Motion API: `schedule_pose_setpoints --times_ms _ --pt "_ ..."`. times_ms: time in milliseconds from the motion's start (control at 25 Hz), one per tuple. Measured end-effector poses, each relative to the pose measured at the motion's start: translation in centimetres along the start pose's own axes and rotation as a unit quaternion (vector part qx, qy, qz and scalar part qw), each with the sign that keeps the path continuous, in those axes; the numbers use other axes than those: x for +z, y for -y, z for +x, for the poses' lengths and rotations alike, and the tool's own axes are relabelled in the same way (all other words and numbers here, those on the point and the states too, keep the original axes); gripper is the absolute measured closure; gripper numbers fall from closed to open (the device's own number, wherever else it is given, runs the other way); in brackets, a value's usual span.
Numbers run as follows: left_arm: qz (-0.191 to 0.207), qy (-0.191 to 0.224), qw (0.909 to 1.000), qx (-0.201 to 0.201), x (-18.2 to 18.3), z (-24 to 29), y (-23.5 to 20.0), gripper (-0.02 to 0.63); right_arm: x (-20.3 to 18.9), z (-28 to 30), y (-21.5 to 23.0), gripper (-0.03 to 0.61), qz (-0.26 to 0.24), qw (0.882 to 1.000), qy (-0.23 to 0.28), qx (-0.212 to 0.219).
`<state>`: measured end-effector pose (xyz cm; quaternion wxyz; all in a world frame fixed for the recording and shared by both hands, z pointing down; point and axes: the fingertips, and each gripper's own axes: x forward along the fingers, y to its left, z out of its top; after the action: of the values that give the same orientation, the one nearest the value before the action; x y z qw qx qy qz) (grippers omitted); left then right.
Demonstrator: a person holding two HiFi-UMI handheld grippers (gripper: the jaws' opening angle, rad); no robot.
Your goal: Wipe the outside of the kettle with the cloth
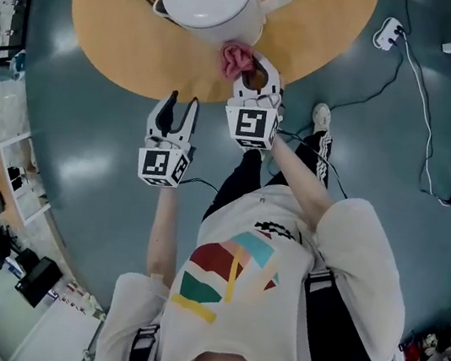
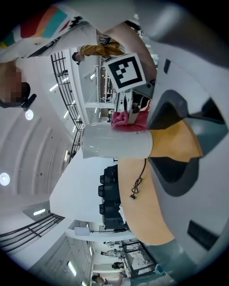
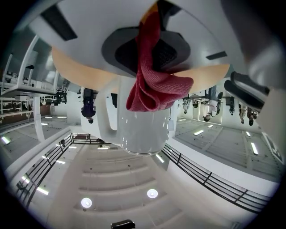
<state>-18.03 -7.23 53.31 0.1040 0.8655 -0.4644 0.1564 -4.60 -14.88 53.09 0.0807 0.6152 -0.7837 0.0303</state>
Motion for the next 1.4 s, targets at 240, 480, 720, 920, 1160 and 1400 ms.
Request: schedule_pose_setpoints --times_ms 240,480,720,920,1160,1400 --pt "0.008 0.004 1.0 0.001 1.8 2.9 2.6 0.38 0.0 0.4 4.0 0.532 0.009 1.0 -0.004 0.003" --pt "0.002 -0.002 0.9993 0.037 1.4 4.6 4.0 0.38 -0.5 2.1 6.6 0.532 0.007 0.999 0.001 0.035" --pt "-0.009 -0.011 0.9974 0.071 1.5 7.5 5.2 0.38 0.0 6.2 11.8 0.531 -0.001 0.999 0.008 0.044" --pt "-0.02 -0.011 0.9965 0.081 1.7 7.8 5.6 0.38 0.8 7.0 11.6 0.531 -0.015 0.998 0.013 0.061" --pt "-0.023 0.009 0.9965 0.08 2.7 8.5 5.3 0.38 0.6 6.6 10.9 0.531 -0.023 0.997 0.006 0.072" --pt "-0.04 0.058 0.9964 0.048 5.5 7.3 5.7 0.38 2.6 3.1 10.2 0.531 -0.042 0.996 -0.001 0.075"
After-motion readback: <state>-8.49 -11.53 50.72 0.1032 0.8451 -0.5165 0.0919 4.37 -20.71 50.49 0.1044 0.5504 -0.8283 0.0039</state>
